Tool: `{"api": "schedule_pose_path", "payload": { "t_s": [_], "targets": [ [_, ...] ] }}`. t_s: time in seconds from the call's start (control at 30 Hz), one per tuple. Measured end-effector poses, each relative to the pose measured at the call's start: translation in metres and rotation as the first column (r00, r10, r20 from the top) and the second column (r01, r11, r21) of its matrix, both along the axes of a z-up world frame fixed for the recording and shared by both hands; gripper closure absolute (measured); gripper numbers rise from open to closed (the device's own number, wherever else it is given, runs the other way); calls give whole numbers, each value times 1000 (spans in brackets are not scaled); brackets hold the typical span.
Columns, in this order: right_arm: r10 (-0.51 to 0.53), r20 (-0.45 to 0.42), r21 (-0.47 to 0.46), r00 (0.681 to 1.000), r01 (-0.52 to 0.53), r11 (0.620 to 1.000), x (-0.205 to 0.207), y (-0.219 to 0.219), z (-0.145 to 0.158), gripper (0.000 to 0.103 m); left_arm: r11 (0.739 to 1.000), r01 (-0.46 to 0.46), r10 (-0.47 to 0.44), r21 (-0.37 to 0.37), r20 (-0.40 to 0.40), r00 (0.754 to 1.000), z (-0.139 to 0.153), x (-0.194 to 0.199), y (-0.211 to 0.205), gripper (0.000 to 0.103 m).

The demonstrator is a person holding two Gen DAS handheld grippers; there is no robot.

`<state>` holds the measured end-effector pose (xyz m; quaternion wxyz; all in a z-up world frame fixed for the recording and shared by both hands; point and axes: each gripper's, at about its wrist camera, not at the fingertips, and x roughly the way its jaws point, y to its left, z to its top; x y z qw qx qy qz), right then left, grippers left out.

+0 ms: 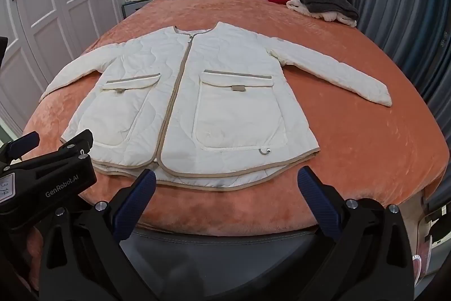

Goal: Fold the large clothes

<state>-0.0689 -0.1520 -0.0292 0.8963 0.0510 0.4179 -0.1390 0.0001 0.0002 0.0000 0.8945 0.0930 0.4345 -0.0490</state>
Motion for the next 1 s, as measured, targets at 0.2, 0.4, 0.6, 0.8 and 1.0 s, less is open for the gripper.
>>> {"api": "schedule_pose_path", "payload": {
  "t_s": [0.2, 0.4, 0.6, 0.8, 1.0],
  "targets": [
    [7, 6, 10, 1000, -7, 1000, 0, 1, 1, 5, 1000, 5, -5, -2, 7, 1000, -1, -1, 1, 11],
    [10, 4, 10, 1000, -10, 1000, 4, 4, 4, 5, 1000, -2, 2, -8, 7, 1000, 6, 0, -2, 11],
    [18, -4, 11, 1000, -18, 1000, 11, 4, 8, 5, 1000, -3, 3, -8, 2, 1000, 8, 7, 4, 11],
    [24, -19, 7, 1000, -24, 1000, 21, -5, 20, 5, 1000, 1, -1, 6, -10, 1000, 15, 17, -7, 11],
    [49, -46, 52, 998, -47, 998, 37, -19, 26, 5, 999, -20, 21, 25, -32, 999, 23, 32, -20, 11]
  ]
}}
